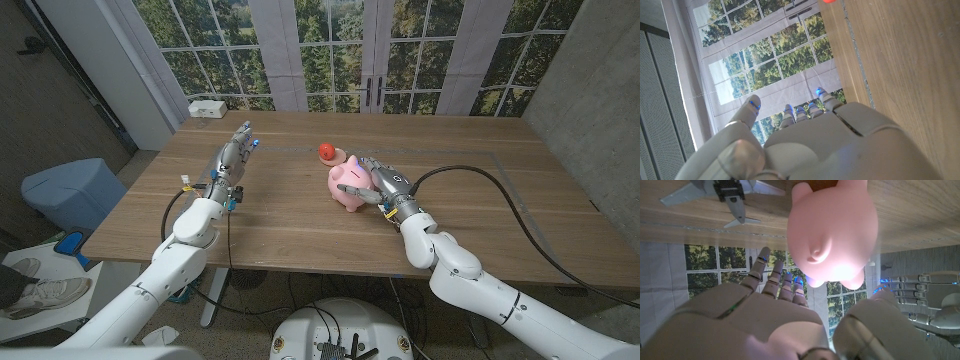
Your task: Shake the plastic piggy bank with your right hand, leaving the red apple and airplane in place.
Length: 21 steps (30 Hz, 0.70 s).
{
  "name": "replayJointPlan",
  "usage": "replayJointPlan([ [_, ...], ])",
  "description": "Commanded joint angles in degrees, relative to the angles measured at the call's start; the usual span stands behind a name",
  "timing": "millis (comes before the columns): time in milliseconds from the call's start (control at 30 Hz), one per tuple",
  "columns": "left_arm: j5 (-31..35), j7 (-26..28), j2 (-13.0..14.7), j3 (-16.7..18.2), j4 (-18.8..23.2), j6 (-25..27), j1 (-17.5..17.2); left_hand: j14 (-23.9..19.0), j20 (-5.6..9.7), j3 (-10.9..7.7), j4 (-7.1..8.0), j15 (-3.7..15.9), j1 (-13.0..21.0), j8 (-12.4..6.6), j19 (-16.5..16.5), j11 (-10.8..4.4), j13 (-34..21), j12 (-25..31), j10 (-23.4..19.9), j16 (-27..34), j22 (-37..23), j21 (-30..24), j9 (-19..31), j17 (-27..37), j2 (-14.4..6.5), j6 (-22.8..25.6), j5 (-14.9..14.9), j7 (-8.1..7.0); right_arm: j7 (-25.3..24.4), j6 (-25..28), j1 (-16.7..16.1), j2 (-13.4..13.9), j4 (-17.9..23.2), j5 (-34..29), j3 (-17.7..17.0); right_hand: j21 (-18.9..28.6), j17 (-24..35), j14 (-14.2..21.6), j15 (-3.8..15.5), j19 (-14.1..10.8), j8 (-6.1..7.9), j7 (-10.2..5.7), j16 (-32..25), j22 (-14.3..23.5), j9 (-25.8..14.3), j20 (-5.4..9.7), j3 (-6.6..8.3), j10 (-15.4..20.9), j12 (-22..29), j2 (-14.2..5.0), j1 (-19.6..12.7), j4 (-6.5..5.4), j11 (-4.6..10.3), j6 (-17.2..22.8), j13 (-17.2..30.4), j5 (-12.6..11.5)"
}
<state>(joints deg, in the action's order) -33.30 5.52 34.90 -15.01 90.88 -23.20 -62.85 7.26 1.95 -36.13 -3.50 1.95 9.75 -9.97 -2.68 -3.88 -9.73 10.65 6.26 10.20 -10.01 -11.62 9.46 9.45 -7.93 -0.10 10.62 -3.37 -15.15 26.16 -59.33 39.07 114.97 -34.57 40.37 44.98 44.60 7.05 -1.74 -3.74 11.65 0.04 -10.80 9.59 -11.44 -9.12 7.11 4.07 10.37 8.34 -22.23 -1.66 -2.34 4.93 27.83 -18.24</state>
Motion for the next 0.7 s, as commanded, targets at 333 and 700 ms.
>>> replayJointPlan([
  [333, -1.68, -2.39, 1.4, 0.92, -0.5, 0.13, 0.06, -0.03, 2.09, 0.12, -0.92, 1.86, 0.46, -0.29, -0.25, 0.05, -0.29, 0.19, 0.13, -0.09, -0.25, 0.06, 0.31, 0.18, -1.73, 0.55, -0.09, -0.44, -8.19, -21.79, -2.89, -0.98, -4.72, 22.01, -9.74, -3.24, -4.49, -2.43, 1.68, -1.53, 1.17, -1.94, -0.06, 0.03, 0.35, 6.71, 1.78, 3.43, 0.97, -7.72, 2.37, -1.93, 2.33, 6.29, -3.69, -0.32],
  [700, -2.73, -3.19, 2.9, 1.98, 0.23, 0.62, -1.36, -0.19, 2.76, 0.14, -1.08, 2.43, 0.51, -0.36, -0.49, -0.32, -0.28, 0.34, -0.27, 0.0, -0.25, -0.01, 0.31, 0.21, -1.96, 0.88, -0.08, -0.37, -4.81, -36.2, -3.97, -3.28, -10.54, 38.09, -14.58, -7.36, -11.0, -3.98, 6.31, -1.39, 0.48, -0.76, 0.1, -0.02, 0.68, 13.27, 7.23, 5.26, 0.78, -19.49, 4.74, -4.97, 4.48, 9.98, -8.41, 1.89],
])
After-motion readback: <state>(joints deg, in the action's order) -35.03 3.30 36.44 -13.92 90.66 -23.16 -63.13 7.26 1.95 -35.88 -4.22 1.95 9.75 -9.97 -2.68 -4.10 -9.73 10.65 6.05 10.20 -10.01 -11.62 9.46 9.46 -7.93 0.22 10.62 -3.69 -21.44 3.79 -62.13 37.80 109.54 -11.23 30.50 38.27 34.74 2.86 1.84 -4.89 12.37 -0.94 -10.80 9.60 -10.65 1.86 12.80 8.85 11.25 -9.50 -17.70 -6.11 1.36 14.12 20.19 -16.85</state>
